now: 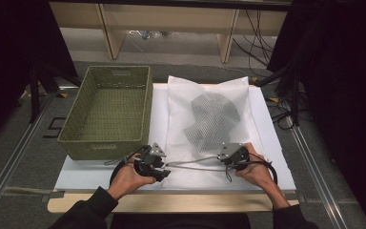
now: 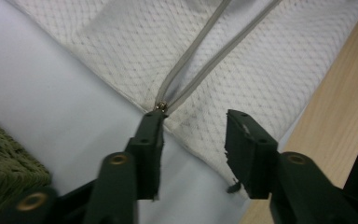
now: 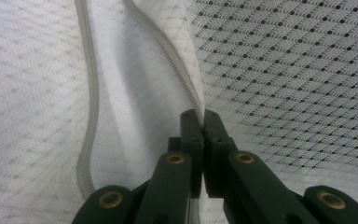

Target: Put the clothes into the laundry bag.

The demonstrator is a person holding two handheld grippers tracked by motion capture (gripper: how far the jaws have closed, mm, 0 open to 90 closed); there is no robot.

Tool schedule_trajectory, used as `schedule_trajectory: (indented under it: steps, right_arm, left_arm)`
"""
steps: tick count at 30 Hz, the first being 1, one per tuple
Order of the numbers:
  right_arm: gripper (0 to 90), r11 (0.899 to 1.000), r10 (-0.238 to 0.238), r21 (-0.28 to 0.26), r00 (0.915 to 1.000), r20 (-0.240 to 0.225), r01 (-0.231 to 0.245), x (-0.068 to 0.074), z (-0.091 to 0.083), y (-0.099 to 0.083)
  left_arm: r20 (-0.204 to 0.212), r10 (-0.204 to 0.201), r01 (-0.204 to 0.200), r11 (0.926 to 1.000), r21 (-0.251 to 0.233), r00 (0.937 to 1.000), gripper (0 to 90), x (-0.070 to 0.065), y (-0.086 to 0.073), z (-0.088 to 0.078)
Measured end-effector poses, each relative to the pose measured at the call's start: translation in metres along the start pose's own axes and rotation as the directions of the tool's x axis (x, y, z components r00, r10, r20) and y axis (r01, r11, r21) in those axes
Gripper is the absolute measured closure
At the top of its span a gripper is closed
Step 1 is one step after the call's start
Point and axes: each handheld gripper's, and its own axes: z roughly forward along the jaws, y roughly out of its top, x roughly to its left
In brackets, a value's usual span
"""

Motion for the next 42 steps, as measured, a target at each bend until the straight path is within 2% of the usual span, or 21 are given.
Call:
schedule_trajectory:
  steps: [1, 3, 6, 9, 12, 14, 18, 20, 22, 25, 27, 28, 29, 30, 34, 35, 36, 38, 39, 40, 42]
  right_arm:
    - [89.8, 1.000, 0.014, 0.014, 0.9999, -0.001, -0.013, 0.000, 0.001, -0.001]
    - [89.8, 1.000, 0.003, 0.010, 0.9998, -0.021, -0.003, 0.002, 0.004, -0.002]
    - [89.8, 1.000, -0.006, 0.011, 0.9995, -0.031, 0.006, 0.002, 0.006, -0.003]
    - [89.8, 1.000, 0.017, 0.009, 0.9993, -0.034, -0.017, 0.002, 0.007, -0.004]
    - [89.6, 1.000, 0.008, 0.006, 0.9995, -0.031, -0.008, 0.001, 0.007, -0.004]
    - [88.7, 1.000, 0.024, 0.011, 0.9990, -0.037, -0.024, 0.001, 0.006, -0.004]
    - [83.8, 1.000, 0.031, -0.002, 0.9991, -0.028, -0.031, 0.000, 0.005, -0.003]
    - [77.7, 0.999, 0.033, -0.017, 0.9994, 0.009, -0.032, -0.002, 0.001, -0.001]
    - [76.8, 0.999, 0.024, -0.025, 0.9995, 0.019, -0.023, -0.002, 0.000, 0.000]
    - [71.6, 0.998, 0.045, -0.040, 0.9988, 0.017, -0.044, -0.002, -0.003, 0.000]
    - [64.9, 0.994, 0.091, -0.059, 0.9959, -0.001, -0.091, -0.001, -0.005, 0.001]
    - [58.1, 0.990, 0.107, -0.090, 0.9942, -0.011, -0.108, -0.002, -0.008, 0.002]
    - [58.1, 0.990, 0.107, -0.090, 0.9942, -0.011, -0.108, -0.002, -0.008, 0.002]
    - [52.0, 0.983, 0.135, -0.121, 0.9908, -0.012, -0.136, -0.004, -0.013, 0.003]
    - [47.2, 0.974, 0.162, -0.155, 0.9864, -0.024, -0.164, -0.008, -0.017, 0.004]
    - [44.3, 0.969, 0.187, -0.163, 0.9822, -0.020, -0.187, -0.010, -0.018, 0.003]
    - [44.3, 0.969, 0.187, -0.163, 0.9822, -0.020, -0.187, -0.010, -0.018, 0.003]
    - [42.9, 0.964, 0.198, -0.171, 0.9794, -0.039, -0.202, -0.013, -0.020, 0.001]
    - [42.3, 0.959, 0.214, -0.180, 0.9760, -0.040, -0.218, -0.013, -0.022, 0.001]
    - [41.7, 0.958, 0.213, -0.190, 0.9764, -0.037, -0.216, -0.014, -0.023, 0.000]
    - [40.8, 0.948, 0.242, -0.202, 0.9693, -0.043, -0.246, -0.015, -0.027, 0.000]
  left_arm:
    - [0.007, -0.001, 0.001, 1.0000, -0.003, 1.0000, 50.1, 0.001, 0.000, -0.002]
    - [0.001, 0.006, -0.006, 0.9995, -0.031, 1.0000, 45.4, 0.001, 0.000, -0.004]
    - [0.000, 0.019, -0.019, 0.9990, -0.040, 0.9998, 39.8, 0.001, -0.001, -0.005]
    - [0.004, 0.001, -0.001, 0.9992, -0.041, 1.0000, 36.6, -0.001, -0.003, -0.005]
    - [-0.006, 0.016, -0.016, 0.9990, -0.041, 0.9999, 34.4, -0.001, -0.005, -0.006]
    - [0.000, 0.019, -0.019, 0.9987, -0.047, 0.9998, 32.8, -0.001, -0.005, -0.006]
    - [0.006, 0.013, -0.013, 0.9988, -0.047, 0.9999, 30.9, -0.001, -0.007, -0.007]
    - [0.004, 0.006, -0.006, 0.9988, -0.049, 1.0000, 30.5, -0.001, -0.009, -0.008]
    - [-0.005, 0.015, -0.016, 0.9986, -0.050, 0.9999, 30.5, -0.001, -0.009, -0.009]
    - [-0.005, 0.011, -0.011, 0.9981, -0.061, 0.9999, 30.2, 0.000, -0.010, -0.010]
    - [0.003, 0.002, -0.002, 0.9981, -0.062, 1.0000, 29.5, 0.000, -0.010, -0.010]
    - [-0.006, 0.002, -0.002, 0.9981, -0.062, 1.0000, 29.3, 0.000, -0.010, -0.011]
    - [-0.004, 0.004, -0.005, 0.9978, -0.066, 1.0000, 29.3, 0.001, -0.009, -0.011]
    - [-0.004, 0.009, -0.009, 0.9974, -0.072, 1.0000, 28.7, 0.001, -0.009, -0.010]
    - [-0.009, 0.004, -0.004, 0.9977, -0.067, 1.0000, 28.2, 0.003, -0.010, -0.011]
    - [-0.011, 0.011, -0.011, 0.9975, -0.070, 0.9999, 27.7, 0.004, -0.009, -0.011]
    - [-0.011, -0.008, 0.007, 0.9969, -0.078, 0.9999, 27.7, 0.004, -0.010, -0.010]
    - [-0.008, 0.007, -0.007, 0.9974, -0.072, 0.9999, 27.6, 0.005, -0.010, -0.012]
    - [-0.013, -0.011, 0.010, 0.9966, -0.081, 0.9999, 27.4, 0.006, -0.010, -0.010]
    - [-0.006, -0.011, 0.010, 0.9965, -0.083, 0.9999, 27.1, 0.006, -0.010, -0.010]
    - [-0.007, -0.011, 0.010, 0.9972, -0.074, 0.9999, 26.8, 0.007, -0.010, -0.010]
